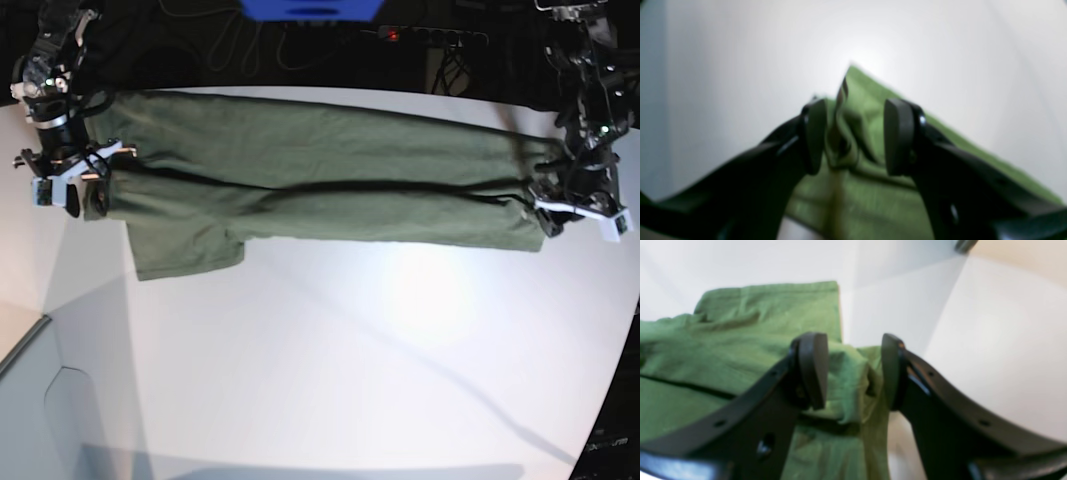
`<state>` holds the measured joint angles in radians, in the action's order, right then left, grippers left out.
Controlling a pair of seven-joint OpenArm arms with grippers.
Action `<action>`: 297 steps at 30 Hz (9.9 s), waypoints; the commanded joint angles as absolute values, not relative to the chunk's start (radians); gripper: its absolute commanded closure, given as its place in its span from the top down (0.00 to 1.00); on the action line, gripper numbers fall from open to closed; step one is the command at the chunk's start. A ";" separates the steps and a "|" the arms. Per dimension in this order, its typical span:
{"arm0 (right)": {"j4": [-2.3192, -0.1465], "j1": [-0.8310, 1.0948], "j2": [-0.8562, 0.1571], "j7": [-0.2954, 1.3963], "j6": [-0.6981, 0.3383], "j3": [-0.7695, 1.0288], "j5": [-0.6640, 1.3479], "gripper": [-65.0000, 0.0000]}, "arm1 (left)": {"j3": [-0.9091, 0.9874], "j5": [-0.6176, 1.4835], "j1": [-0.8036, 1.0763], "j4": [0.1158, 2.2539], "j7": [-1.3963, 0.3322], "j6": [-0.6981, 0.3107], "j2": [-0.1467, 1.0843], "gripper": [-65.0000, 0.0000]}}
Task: Layout the t-shirt on the table in an organized manner, then fold the t-shirt properly
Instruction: 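Hold the folded shirt and adjust both grippers along its edge, then drag the green shirt strip's ends with both grippers to straighten it, then regrasp the strip's ends with both grippers, then fold the strip end held by the left gripper toward the right gripper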
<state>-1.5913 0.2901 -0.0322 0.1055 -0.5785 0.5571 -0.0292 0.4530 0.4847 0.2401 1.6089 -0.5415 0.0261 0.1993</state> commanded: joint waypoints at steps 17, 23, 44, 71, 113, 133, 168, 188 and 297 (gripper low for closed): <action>-1.607 0.124 -0.047 0.288 -0.581 0.553 -0.019 0.41 | 0.418 0.479 -0.079 1.251 -0.585 0.027 0.309 0.43; -1.607 0.110 -0.050 0.298 -0.581 0.553 -0.019 0.41 | 0.338 0.455 -0.182 1.067 -0.616 0.027 0.331 0.43; -1.607 0.085 -0.051 0.298 -0.581 0.552 -0.019 0.41 | 0.332 0.182 -0.239 0.986 -0.616 0.027 0.223 0.43; -1.056 -0.226 -0.162 0.300 -0.581 0.349 -0.278 0.66 | 0.332 0.191 -0.239 0.937 -0.615 0.018 0.225 0.00; -1.234 -0.320 -0.148 0.298 -0.581 0.257 -0.285 0.00 | 0.334 0.193 -0.239 1.230 -0.530 0.024 0.223 0.00; -1.644 -0.013 -0.050 0.297 -0.581 0.392 -0.156 0.00 | 0.326 0.193 -0.216 1.228 -0.265 0.016 0.214 0.00; -1.917 0.486 0.150 0.291 -0.582 0.464 -0.150 0.00 | 0.334 0.194 0.110 1.362 -0.021 0.016 0.179 0.00; -1.787 0.509 0.148 0.289 -0.634 0.472 -0.148 0.00 | 0.334 0.194 0.188 1.362 -0.019 0.016 0.179 0.00; -1.495 0.321 0.068 0.297 -0.634 0.575 -0.153 0.48 | 0.039 0.142 0.407 1.646 -0.028 -0.165 0.125 0.00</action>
<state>-1.4841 0.3244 0.0723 0.3065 -0.6212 0.5732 -0.1562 0.0410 0.1360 0.4061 1.6245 -0.0551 -0.1604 0.1219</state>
